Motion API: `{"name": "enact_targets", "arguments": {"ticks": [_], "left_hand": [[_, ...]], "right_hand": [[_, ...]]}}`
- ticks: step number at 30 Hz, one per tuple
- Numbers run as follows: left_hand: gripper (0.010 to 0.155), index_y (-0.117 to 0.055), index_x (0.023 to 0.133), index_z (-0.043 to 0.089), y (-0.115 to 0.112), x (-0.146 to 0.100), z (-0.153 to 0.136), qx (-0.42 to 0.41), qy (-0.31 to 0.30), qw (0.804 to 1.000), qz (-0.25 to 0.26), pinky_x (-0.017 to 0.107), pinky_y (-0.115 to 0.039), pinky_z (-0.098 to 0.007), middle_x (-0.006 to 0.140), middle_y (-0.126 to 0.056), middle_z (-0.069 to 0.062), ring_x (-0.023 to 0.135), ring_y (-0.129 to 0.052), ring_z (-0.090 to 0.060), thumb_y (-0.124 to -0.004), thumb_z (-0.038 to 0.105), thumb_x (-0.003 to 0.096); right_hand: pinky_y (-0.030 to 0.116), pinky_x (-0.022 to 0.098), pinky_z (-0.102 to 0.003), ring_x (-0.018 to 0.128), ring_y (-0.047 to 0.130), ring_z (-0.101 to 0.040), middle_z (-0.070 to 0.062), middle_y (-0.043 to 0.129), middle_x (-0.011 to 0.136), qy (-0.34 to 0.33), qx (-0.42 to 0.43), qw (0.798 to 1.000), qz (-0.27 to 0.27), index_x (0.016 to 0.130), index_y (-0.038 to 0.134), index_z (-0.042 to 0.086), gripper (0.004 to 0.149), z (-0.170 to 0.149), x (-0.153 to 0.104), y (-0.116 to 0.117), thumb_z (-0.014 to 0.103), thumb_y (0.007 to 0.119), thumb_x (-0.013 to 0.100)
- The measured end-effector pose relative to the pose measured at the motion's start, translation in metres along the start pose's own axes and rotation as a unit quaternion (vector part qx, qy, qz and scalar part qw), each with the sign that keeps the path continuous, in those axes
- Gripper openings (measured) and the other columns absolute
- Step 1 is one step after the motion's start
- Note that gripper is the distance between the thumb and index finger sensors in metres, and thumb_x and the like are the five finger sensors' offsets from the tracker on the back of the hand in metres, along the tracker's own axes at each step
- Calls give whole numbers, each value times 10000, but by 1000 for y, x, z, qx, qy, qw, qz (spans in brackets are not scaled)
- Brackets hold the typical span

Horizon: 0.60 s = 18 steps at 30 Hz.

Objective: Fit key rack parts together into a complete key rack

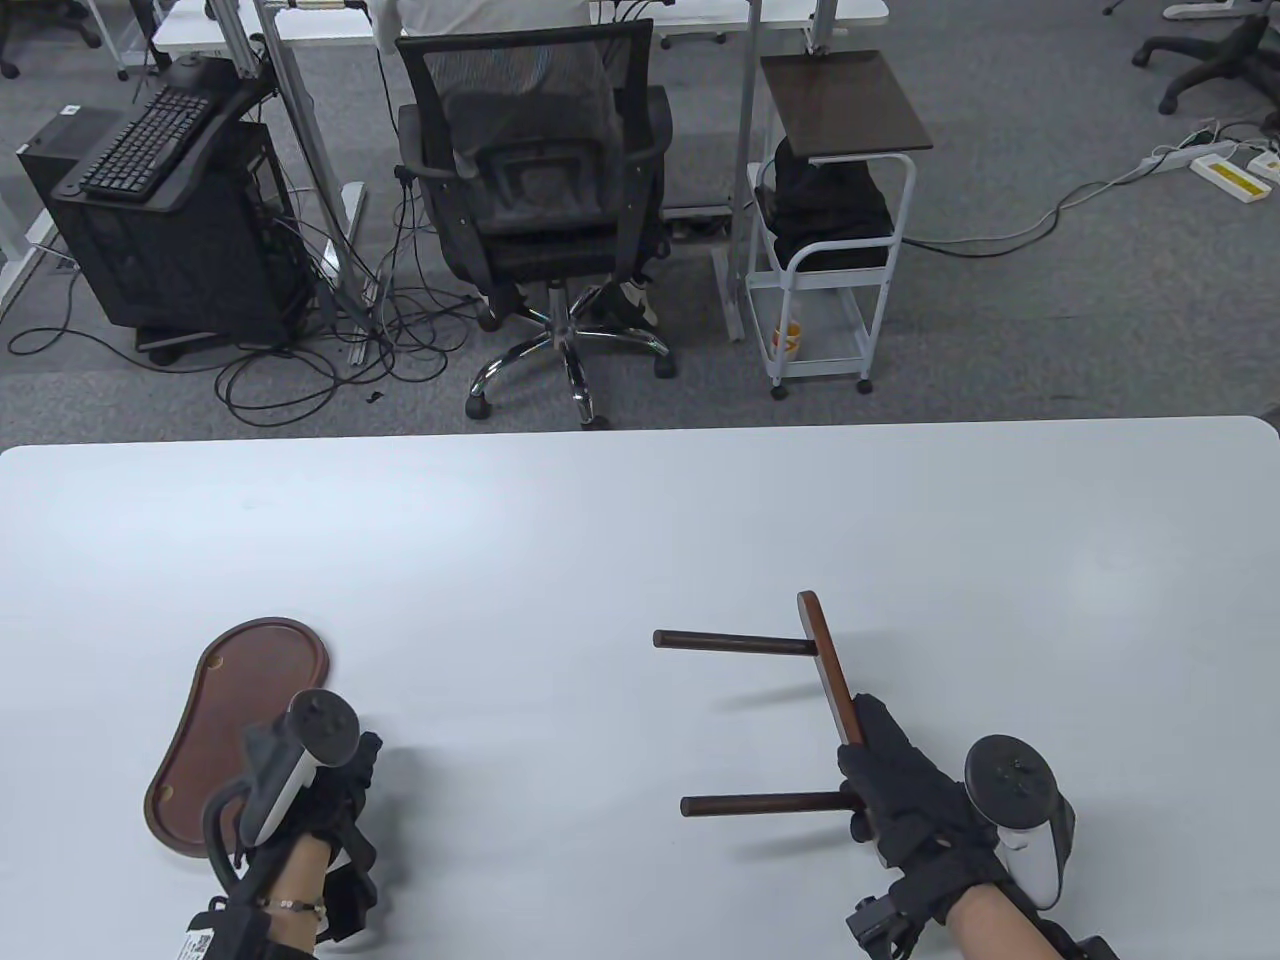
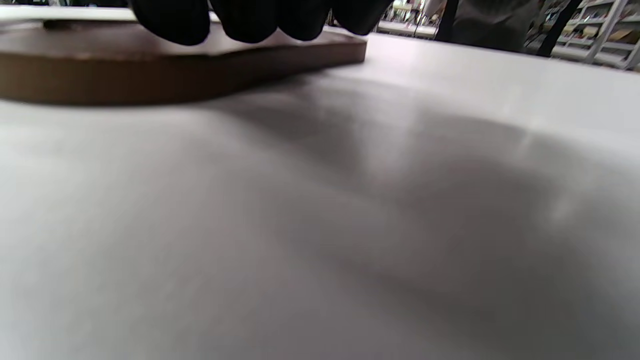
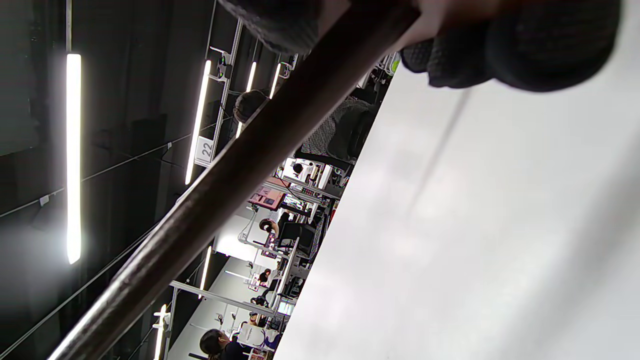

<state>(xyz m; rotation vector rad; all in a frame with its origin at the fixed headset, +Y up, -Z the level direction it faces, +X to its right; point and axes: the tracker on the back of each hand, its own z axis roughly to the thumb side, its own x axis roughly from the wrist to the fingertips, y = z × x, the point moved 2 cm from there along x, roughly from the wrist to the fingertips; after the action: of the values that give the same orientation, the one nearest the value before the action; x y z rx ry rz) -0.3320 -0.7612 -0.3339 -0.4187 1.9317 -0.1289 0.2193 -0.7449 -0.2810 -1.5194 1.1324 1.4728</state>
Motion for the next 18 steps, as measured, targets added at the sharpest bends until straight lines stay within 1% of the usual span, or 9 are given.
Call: {"name": "enact_targets", "arguments": {"ticks": [1, 3, 6, 8, 11, 12, 18], "left_hand": [[735, -443, 1153, 101, -2, 1, 0, 1, -1, 1000, -6, 687, -559, -703, 1218, -357, -269, 1070, -471, -542, -591, 528, 574], [734, -451, 1152, 109, -2, 1, 2, 16, -3, 1000, -1, 677, -576, -695, 1202, -354, -289, 1059, -487, -547, -589, 536, 572], [729, -452, 1154, 118, -4, 2, 1, 1, 6, 1000, -7, 683, -544, -687, 1190, -317, -309, 1056, -448, -555, -589, 534, 572], [720, -462, 1154, 126, -6, 2, 1, 6, 3, 1000, -9, 684, -538, -684, 1190, -322, -311, 1054, -442, -555, -587, 533, 574], [703, -511, 1142, 134, -8, 2, 3, 10, 8, 1000, 9, 673, -531, -690, 1191, -337, -308, 1048, -444, -559, -594, 533, 570], [706, -511, 1142, 134, -9, 2, 3, 9, 7, 1000, 6, 671, -524, -693, 1190, -330, -314, 1046, -437, -564, -595, 536, 569], [701, -515, 1140, 144, -10, 1, 0, -32, 0, 999, 4, 667, -480, -699, 1195, -302, -319, 1048, -391, -569, -609, 532, 564]], "right_hand": [[820, 363, -516, 610, 802, -477, -331, 661, 945, 0, 0, 1000, 0, 1117, 427, 31, 634, 0, 0, 0, 316, 655, 600], [820, 363, -516, 609, 803, -477, -331, 661, 945, 0, 0, 1000, 0, 1117, 427, 32, 633, 0, 0, 0, 316, 655, 600], [820, 363, -516, 609, 803, -477, -332, 662, 945, 0, 1, 1000, 0, 1117, 427, 32, 632, 0, 0, 0, 317, 655, 600], [820, 363, -516, 610, 803, -476, -331, 662, 945, 0, 0, 1000, 1, 1117, 427, 33, 633, 0, 0, 0, 317, 655, 600], [819, 364, -517, 610, 803, -476, -331, 662, 945, 0, -1, 1000, 1, 1117, 428, 34, 631, -1, 0, 0, 317, 654, 600], [820, 364, -516, 610, 803, -476, -331, 662, 945, 0, -1, 1000, 0, 1116, 429, 32, 632, -1, 0, 0, 317, 655, 600], [819, 365, -517, 610, 803, -477, -330, 662, 946, 0, -1, 1000, 0, 1117, 427, 33, 633, -1, 0, 0, 317, 654, 600]]}}
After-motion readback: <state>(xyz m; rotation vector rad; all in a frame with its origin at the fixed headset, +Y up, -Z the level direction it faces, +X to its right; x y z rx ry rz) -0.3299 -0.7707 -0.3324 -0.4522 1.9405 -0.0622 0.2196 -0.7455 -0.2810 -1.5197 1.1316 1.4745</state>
